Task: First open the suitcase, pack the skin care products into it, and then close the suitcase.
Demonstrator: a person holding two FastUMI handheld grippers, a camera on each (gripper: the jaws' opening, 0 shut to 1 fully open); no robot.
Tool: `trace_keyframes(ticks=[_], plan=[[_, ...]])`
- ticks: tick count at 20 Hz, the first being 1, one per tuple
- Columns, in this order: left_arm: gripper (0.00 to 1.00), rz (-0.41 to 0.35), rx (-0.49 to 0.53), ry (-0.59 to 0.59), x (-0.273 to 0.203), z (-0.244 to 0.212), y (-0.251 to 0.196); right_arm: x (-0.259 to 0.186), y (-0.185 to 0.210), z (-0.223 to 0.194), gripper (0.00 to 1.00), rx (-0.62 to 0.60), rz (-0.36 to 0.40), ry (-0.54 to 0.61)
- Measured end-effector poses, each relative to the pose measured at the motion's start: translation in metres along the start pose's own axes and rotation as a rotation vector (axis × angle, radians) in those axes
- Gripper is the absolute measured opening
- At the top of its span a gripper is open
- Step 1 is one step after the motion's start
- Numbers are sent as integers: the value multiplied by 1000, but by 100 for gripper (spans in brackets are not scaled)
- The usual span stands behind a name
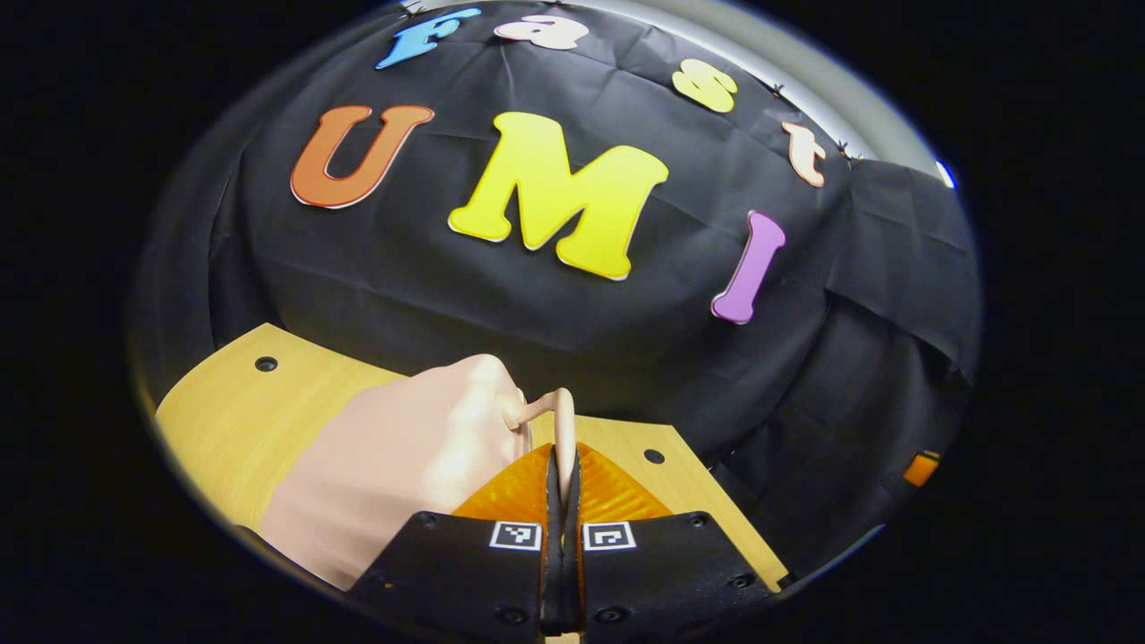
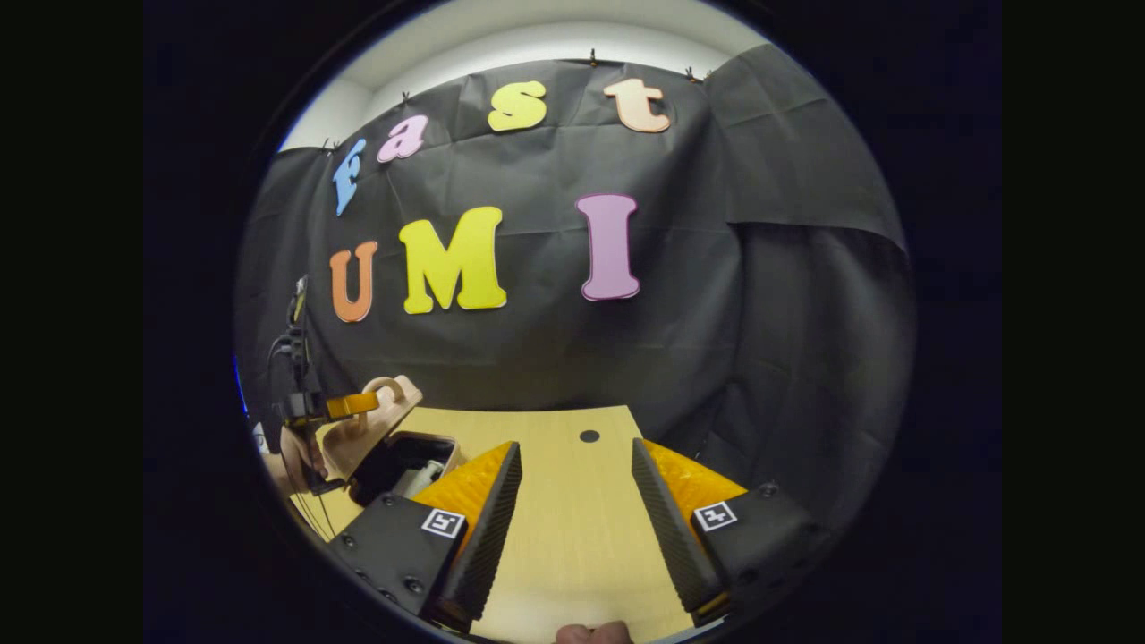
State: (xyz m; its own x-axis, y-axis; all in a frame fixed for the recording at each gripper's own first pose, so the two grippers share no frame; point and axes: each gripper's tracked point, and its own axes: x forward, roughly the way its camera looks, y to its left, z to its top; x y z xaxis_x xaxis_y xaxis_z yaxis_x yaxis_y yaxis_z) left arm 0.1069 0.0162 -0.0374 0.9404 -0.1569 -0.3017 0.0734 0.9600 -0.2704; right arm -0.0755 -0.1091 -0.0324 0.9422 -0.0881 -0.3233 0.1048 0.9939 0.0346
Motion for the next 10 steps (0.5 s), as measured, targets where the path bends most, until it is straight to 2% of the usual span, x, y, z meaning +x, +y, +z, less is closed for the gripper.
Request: trace_keyframes(ticks=[4,7,10], plan=[[3,-4,111,96,21,-59,-29,-2,-25,-7,75,-11,-33,30],[3,32,175,157,40,-101,-37,-3,-48,-13,75,-4,-70,56],[4,78,229,209,56,-125,-36,-2,-63,-18,75,-7,-95,67]])
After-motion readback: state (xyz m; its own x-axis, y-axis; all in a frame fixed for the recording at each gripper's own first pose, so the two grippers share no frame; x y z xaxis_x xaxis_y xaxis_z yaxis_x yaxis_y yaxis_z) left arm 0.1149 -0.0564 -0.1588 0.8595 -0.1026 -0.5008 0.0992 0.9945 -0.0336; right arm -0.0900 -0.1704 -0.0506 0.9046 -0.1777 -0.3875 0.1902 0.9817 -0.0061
